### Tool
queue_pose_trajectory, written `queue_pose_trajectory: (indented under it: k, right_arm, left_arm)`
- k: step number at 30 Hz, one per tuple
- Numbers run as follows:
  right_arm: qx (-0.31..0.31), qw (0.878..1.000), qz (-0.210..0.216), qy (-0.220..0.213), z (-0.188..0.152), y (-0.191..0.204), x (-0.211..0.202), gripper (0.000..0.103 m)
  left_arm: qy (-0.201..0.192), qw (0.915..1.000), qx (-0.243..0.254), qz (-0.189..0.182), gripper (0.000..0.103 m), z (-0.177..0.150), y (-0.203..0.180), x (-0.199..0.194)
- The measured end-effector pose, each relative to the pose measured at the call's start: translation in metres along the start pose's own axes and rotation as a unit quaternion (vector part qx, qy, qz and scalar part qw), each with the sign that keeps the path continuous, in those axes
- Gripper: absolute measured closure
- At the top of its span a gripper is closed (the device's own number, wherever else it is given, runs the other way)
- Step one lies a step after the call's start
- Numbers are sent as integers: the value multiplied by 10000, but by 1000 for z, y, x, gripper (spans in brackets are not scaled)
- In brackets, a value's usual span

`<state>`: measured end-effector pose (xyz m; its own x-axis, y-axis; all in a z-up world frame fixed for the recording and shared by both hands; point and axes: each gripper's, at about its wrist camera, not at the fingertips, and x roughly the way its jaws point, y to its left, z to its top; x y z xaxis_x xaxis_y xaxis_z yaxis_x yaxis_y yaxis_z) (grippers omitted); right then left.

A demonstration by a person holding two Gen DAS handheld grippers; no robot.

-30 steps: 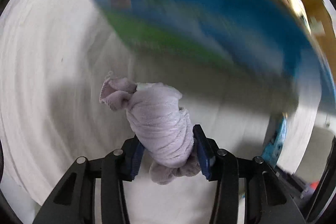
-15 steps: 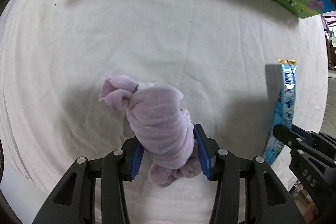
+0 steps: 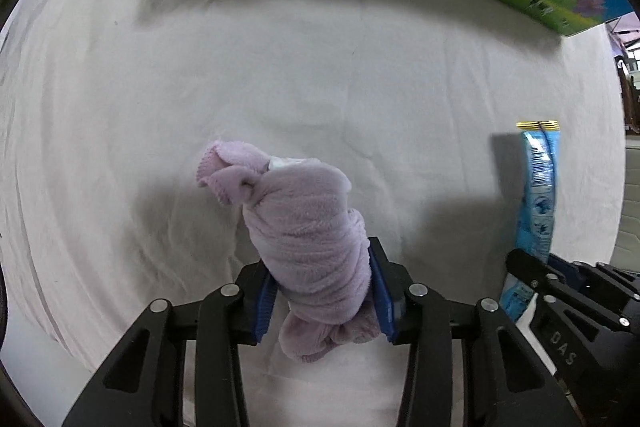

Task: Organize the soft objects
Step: 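Grasp the lilac rolled towel with the left tool while the right tool grasps the blue packet, then lower the towel and blue packet into the box and open both tools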

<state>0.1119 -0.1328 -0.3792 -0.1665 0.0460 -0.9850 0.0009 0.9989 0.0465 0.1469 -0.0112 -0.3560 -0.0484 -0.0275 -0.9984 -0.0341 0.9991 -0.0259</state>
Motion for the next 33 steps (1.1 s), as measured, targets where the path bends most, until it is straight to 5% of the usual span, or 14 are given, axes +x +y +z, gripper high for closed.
queue_pose_trajectory:
  k: [9, 17, 25, 33]
  right_arm:
    - [-68, 9951, 749, -647, -4, 9, -91, 88]
    - [141, 9772, 1420, -1573, 40, 20, -202, 88]
    - [584, 9650, 1690, -1916, 125, 13, -240, 88]
    - [1235, 9602, 1758, -1785, 195, 5, -204, 88]
  left_arm:
    - [-899, 9931, -91, -743, 65, 10, 5, -120]
    - [-1601, 9790, -270, -1233, 65, 68, 24, -201]
    - [-1316, 9764, -709, -1556, 65, 157, 44, -183]
    - [-718, 9794, -867, -1677, 65, 210, 53, -136]
